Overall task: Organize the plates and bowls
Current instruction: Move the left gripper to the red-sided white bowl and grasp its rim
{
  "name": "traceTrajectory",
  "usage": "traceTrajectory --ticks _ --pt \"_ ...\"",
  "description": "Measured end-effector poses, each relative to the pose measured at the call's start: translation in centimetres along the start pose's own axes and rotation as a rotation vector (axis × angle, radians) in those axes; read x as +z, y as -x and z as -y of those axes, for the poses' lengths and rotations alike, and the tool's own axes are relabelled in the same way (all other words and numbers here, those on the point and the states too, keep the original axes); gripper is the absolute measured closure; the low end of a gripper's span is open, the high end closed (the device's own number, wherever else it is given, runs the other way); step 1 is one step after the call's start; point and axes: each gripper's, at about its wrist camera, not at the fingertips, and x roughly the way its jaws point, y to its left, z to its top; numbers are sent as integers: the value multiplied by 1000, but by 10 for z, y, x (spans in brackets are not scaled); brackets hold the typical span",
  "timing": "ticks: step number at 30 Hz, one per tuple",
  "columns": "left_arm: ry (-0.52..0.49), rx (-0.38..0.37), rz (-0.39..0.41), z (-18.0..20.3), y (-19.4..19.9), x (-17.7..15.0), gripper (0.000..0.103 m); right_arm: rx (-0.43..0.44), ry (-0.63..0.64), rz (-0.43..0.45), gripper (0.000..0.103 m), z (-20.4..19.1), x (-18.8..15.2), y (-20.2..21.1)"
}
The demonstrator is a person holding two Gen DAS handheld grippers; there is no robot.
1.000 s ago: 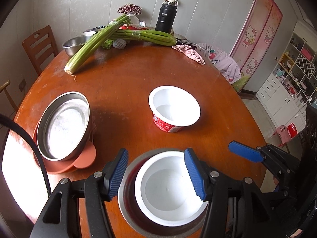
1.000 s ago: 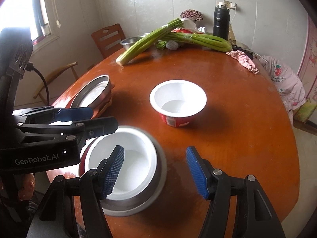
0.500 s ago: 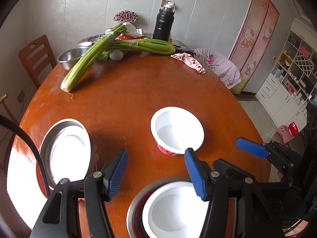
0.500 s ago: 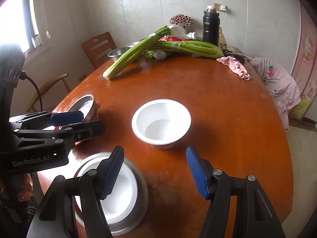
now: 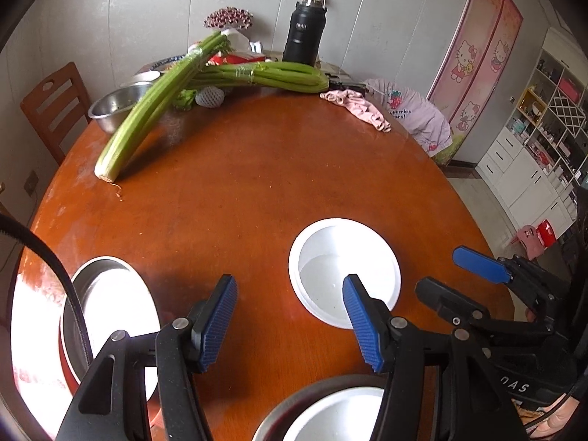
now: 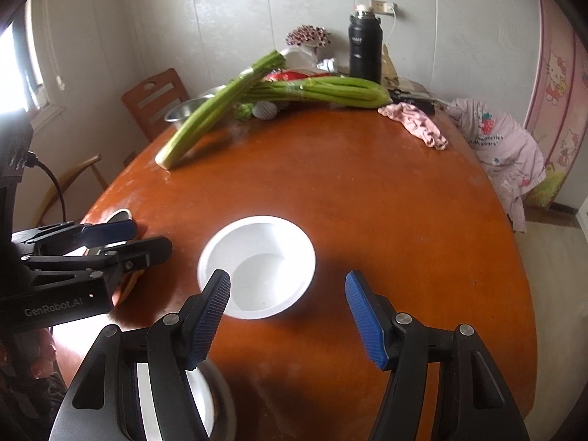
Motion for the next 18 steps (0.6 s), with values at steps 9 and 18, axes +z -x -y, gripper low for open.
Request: traceTrajectory --ticks 9,18 --pt "-3 -15 -73 1 -36 7 44 -7 -8 -83 36 6 -5 -40" --pt "26 -37 -129 -3 -61 5 44 11 11 -125 36 3 -9 -66"
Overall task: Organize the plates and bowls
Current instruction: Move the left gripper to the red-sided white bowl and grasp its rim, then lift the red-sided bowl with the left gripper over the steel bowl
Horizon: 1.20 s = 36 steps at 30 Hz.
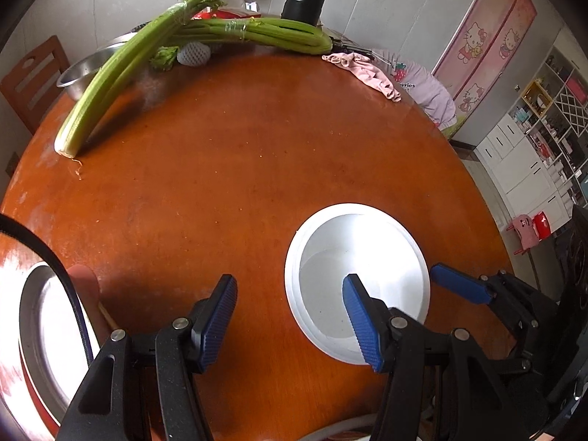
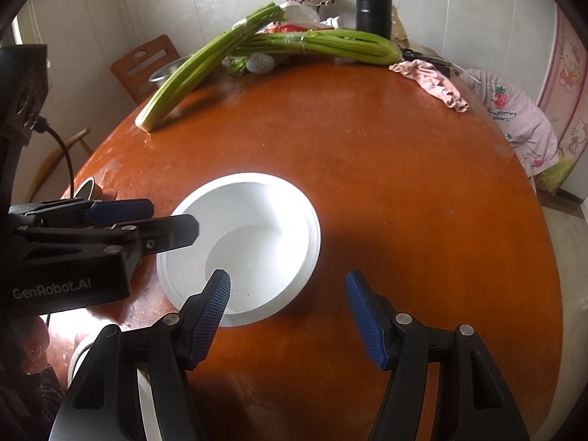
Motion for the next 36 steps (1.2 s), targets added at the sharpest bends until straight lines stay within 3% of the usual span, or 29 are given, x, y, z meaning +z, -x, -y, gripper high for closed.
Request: traceTrajectory --ticks 11,16,36 --pt "-24 -49 -22 9 -8 -3 44 54 4 -18 36 -8 0 -7" --pt "-28 -107 -35 15 -9 -4 44 95 7 -22 36 -14 -2 -5" --pt "-73 -83 78 31 48 -10 44 98 33 62 36 -30 -3 40"
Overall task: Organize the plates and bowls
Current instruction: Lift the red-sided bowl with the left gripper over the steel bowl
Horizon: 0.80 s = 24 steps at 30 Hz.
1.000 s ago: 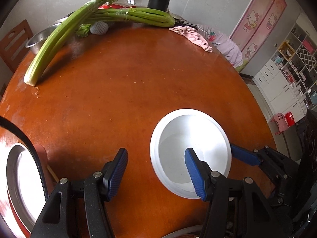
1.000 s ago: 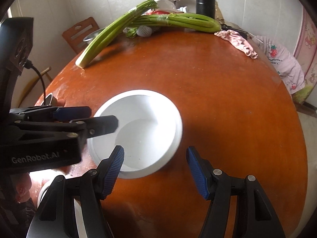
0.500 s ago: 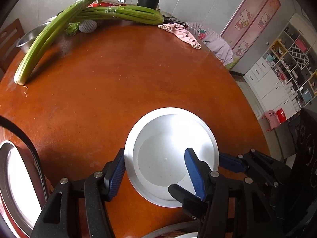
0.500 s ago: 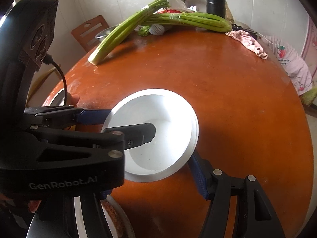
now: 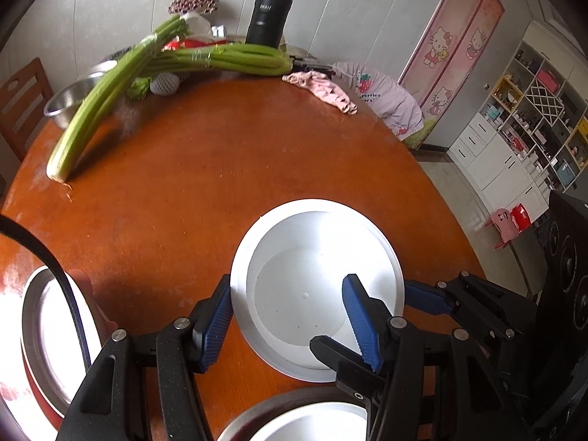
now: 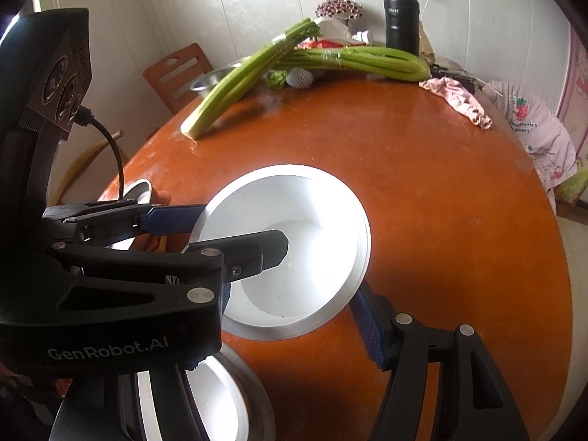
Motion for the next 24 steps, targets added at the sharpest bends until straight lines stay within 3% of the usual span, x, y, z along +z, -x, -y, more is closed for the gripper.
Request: traceTrajectory --ticks 12,24 --pt "-26 17 70 15 47 -16 44 -9 36 68 36 -20 -6 40" --pt "-30 38 114 22 80 -47 44 -2 78 105 36 -47 -32 71"
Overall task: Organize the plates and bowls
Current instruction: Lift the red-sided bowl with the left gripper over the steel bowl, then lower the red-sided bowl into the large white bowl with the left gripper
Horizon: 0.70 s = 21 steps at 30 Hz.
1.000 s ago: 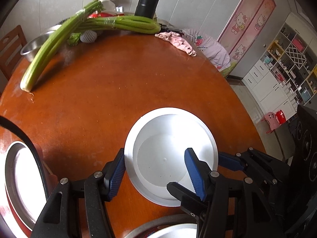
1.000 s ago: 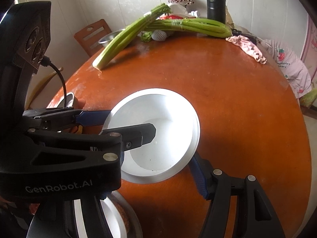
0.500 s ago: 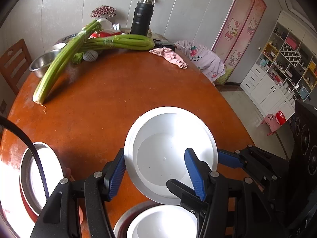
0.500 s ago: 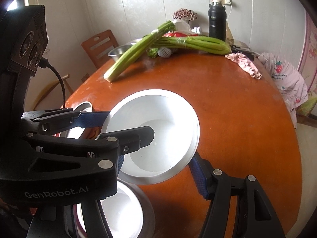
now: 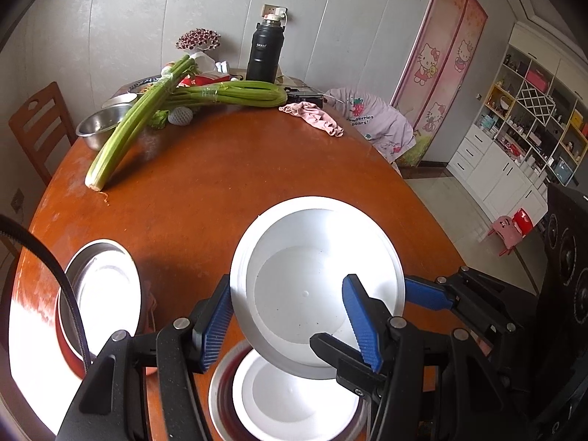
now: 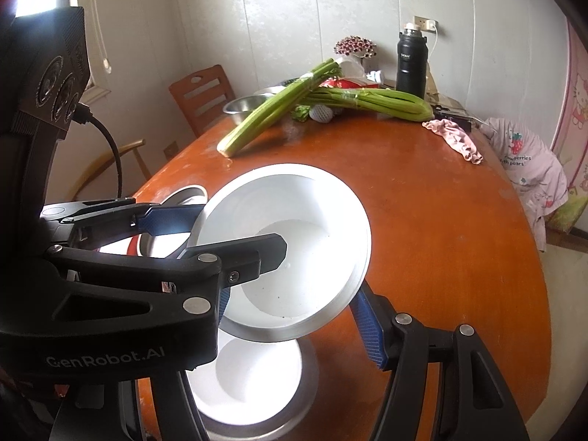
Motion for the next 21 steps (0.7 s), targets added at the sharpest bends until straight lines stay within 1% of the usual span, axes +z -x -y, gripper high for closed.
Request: traceTrajectory --ticks 10,21 --pt "18 11 13 1 14 -32 44 17 28 -8 36 -16 -25 10" --pt "27 30 0 -1 14 -55 44 30 33 -26 36 -26 -47 12"
